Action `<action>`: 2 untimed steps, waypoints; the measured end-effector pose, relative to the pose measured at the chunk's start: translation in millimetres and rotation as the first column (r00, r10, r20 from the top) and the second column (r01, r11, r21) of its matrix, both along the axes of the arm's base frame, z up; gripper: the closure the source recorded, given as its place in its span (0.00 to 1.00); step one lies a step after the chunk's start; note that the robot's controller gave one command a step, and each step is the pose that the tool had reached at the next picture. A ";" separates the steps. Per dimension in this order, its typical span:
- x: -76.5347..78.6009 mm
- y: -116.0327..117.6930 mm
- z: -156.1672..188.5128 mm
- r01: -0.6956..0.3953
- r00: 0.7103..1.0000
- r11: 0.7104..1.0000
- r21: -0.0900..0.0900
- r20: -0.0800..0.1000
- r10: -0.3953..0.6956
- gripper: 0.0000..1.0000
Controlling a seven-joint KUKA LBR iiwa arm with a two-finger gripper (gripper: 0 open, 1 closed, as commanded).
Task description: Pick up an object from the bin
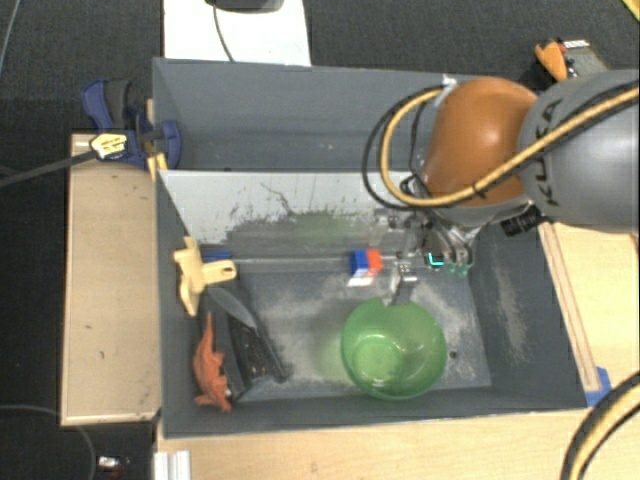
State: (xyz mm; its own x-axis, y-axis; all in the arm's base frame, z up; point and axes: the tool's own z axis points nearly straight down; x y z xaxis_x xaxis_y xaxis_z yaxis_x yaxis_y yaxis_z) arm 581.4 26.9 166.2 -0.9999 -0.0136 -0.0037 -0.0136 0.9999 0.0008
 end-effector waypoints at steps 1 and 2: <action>0.0 0.0 0.0 0.000 1.000 1.000 0.000 0.000 0.000 0.00; 0.0 0.0 0.0 0.001 1.000 1.000 0.000 0.000 -0.001 0.00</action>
Offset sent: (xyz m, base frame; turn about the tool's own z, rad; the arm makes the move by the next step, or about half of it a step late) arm 0.0000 0.0000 0.0000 0.0000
